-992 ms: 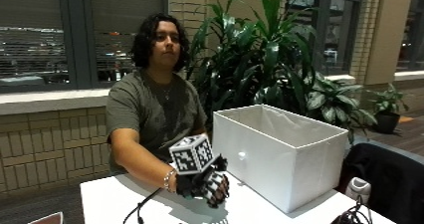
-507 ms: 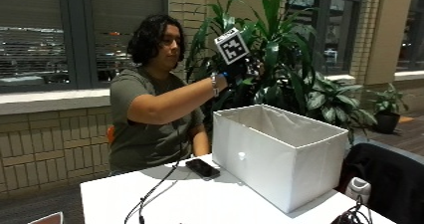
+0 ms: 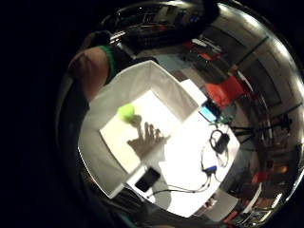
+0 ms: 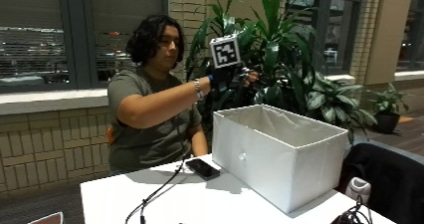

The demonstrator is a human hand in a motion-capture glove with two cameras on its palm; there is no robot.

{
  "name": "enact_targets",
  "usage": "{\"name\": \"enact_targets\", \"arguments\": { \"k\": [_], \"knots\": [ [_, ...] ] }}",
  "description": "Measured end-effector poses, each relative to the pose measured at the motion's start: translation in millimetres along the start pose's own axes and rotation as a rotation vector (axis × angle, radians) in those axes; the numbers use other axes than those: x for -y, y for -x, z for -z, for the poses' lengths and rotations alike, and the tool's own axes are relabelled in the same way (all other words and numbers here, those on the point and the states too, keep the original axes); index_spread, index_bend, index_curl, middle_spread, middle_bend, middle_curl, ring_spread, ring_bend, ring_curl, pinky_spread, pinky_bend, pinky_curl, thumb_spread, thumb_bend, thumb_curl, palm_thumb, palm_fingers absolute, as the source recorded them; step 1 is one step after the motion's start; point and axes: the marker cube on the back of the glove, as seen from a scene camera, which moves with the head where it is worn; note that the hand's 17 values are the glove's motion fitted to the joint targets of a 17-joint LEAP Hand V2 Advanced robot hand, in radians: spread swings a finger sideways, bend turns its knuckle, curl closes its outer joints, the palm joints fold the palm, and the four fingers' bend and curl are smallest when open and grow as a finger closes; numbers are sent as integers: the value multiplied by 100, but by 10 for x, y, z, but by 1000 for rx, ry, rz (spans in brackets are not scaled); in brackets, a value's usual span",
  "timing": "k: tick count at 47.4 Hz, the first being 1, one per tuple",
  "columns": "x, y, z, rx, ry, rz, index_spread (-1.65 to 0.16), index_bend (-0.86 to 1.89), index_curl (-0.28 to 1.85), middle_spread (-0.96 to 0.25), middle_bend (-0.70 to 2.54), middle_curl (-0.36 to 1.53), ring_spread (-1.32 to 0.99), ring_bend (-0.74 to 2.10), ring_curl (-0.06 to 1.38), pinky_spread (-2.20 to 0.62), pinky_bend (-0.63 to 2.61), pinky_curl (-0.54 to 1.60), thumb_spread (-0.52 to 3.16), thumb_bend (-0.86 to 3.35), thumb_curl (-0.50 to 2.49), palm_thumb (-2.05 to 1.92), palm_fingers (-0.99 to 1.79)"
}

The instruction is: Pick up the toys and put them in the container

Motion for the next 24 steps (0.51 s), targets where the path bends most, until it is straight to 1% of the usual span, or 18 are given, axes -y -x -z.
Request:
{"name": "enact_targets", "arguments": {
  "k": [3,6,13,17,21,24],
  "knots": [
    [-464,-58,8,31,63,37,-40,25,46,-20,30,53,-29,65,37,-12,106,41,127,-7,41,-7,-2],
    [-869,-72,-32,35,115,45,-39,26,46,-18,26,52,-27,60,34,-9,103,39,125,-7,38,-9,-5],
    [-1913,-47,-234,-104,177,51,-38,19,45,-13,18,48,-22,51,32,-4,98,37,122,-8,31,-11,-10],
    [-2435,-77,-377,-192,164,-37,-38,16,43,-11,17,46,-21,49,31,-2,97,36,120,-8,29,-11,-10],
    [-2921,-168,-479,-210,150,-172,-37,14,41,-10,16,44,-20,47,30,-1,95,36,119,-7,26,-10,-10],
    [-3191,-299,-515,-230,141,-279,-36,14,40,-9,15,42,-20,46,30,0,95,35,119,-7,25,-10,-10]
  ]
}}
